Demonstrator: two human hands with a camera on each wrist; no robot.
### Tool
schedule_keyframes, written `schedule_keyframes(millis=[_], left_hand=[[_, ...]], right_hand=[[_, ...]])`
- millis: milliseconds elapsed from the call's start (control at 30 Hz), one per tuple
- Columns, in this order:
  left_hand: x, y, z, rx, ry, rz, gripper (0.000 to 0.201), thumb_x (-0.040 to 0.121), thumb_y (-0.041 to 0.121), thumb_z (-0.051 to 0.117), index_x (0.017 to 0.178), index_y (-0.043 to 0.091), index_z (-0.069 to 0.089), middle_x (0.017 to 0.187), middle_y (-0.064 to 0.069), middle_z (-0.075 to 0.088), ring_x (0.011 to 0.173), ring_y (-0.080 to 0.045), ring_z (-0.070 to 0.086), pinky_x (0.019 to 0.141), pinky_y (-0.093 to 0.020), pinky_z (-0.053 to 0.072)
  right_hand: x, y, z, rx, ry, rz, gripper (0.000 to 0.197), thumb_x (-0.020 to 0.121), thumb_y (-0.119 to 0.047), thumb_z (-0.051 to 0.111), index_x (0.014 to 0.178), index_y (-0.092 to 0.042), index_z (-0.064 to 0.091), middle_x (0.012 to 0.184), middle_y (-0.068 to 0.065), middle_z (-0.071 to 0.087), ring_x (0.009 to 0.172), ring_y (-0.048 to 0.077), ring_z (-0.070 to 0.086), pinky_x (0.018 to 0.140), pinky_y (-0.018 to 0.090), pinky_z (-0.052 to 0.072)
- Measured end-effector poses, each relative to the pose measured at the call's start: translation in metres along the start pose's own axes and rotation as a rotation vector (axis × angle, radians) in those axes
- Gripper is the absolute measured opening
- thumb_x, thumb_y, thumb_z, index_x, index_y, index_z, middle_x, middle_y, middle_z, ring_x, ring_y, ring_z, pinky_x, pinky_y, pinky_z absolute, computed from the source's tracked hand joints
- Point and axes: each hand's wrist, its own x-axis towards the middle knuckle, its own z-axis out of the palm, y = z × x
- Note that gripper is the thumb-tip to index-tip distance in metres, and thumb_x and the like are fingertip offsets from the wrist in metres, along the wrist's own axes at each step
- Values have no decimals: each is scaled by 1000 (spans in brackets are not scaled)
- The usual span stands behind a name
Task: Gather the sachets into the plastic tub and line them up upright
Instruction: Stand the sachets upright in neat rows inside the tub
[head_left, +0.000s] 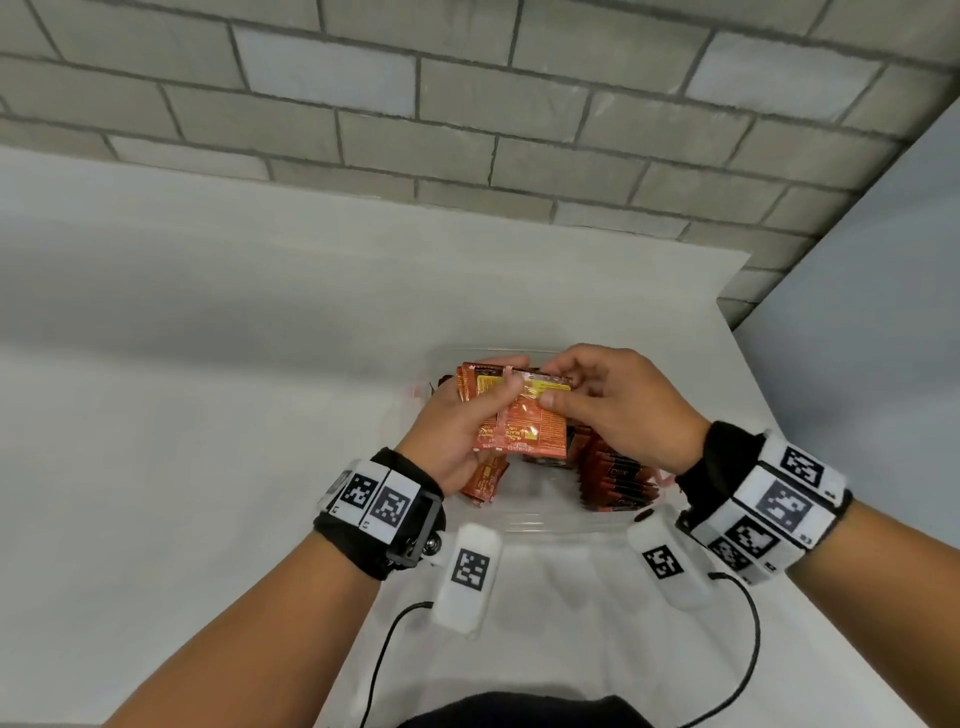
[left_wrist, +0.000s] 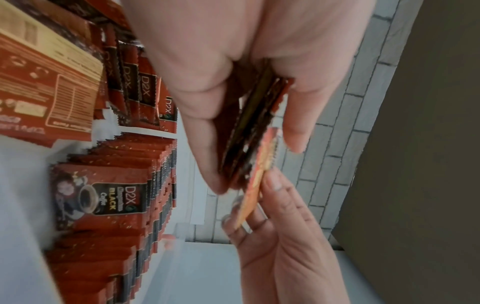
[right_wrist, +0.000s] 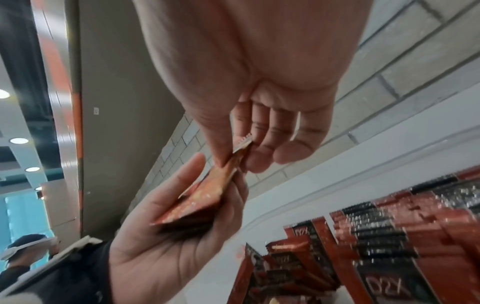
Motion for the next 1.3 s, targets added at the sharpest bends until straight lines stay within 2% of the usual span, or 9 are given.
schedule_keyframes(millis=[167, 267, 400, 500, 633, 767, 867, 1067, 1300], left_hand=[[-1, -3, -1, -54, 104, -30, 53, 79, 40, 61, 117, 4, 58, 94, -20, 66, 79, -28, 67, 74, -41, 58], [0, -2, 1, -105, 97, -24, 42, 80, 25, 63, 117, 7, 57, 96, -19, 67, 79, -28, 69, 70, -40, 59], [4, -1, 1, -91, 91, 27, 39, 86, -6, 53, 122, 10, 58, 101, -14, 71, 84, -24, 70, 68, -34, 59], [5, -3, 2, -50, 94, 54, 46, 82, -7, 57, 125, 9, 56, 106, -16, 70, 90, -26, 70, 70, -34, 58], [8, -4, 6, 40, 18, 65, 49, 75, -3, 63, 122, 10, 58, 104, -14, 71, 93, -27, 69, 75, -36, 56], [11, -1, 4, 95, 86, 90, 41, 80, 1, 64, 118, 15, 60, 95, -8, 71, 87, -24, 68, 79, -39, 55], [16, 4, -7, 27, 221, 76, 38, 86, 7, 64, 123, 14, 56, 92, -11, 65, 82, -24, 62, 77, -40, 52], [18, 7, -18, -45, 259, 28, 39, 88, 9, 62, 127, 8, 55, 86, -9, 66, 73, -19, 65, 67, -31, 56], [17, 9, -21, -44, 248, 23, 36, 90, 9, 60, 126, 12, 55, 90, -11, 66, 75, -20, 65, 70, -32, 56]], right_hand=[[-6, -1, -9, -24, 240, -137, 14, 82, -17, 73, 77, -24, 61, 80, -10, 60, 64, 7, 51, 62, 12, 41], [-10, -1, 1, -120, 102, -228, 13, 77, -19, 77, 79, -23, 65, 88, -7, 55, 80, 7, 53, 74, 16, 43], [-9, 8, 7, -153, -35, -242, 17, 77, -30, 76, 93, -25, 71, 99, -5, 52, 97, 12, 53, 88, 24, 43], [-2, 9, -1, -168, 100, -221, 28, 87, -25, 67, 115, -23, 65, 110, -6, 52, 102, 9, 51, 89, 15, 38], [10, 1, -8, -254, 6, -150, 42, 93, -23, 59, 134, -26, 50, 115, -12, 52, 101, 2, 49, 87, 9, 37], [13, -1, -17, -210, -90, -74, 12, 89, -19, 65, 98, -26, 63, 86, -13, 61, 78, 3, 56, 73, 19, 45], [12, 2, -18, -301, -246, 49, 14, 85, -17, 69, 83, -27, 60, 78, -8, 64, 70, 6, 58, 68, 21, 47], [24, 13, -3, -648, -452, 152, 10, 84, -15, 68, 82, -20, 60, 74, -13, 55, 67, 3, 51, 59, 16, 38], [35, 23, 4, -777, -485, 175, 21, 83, -15, 68, 69, -23, 54, 76, -10, 55, 68, 6, 50, 54, 15, 33]])
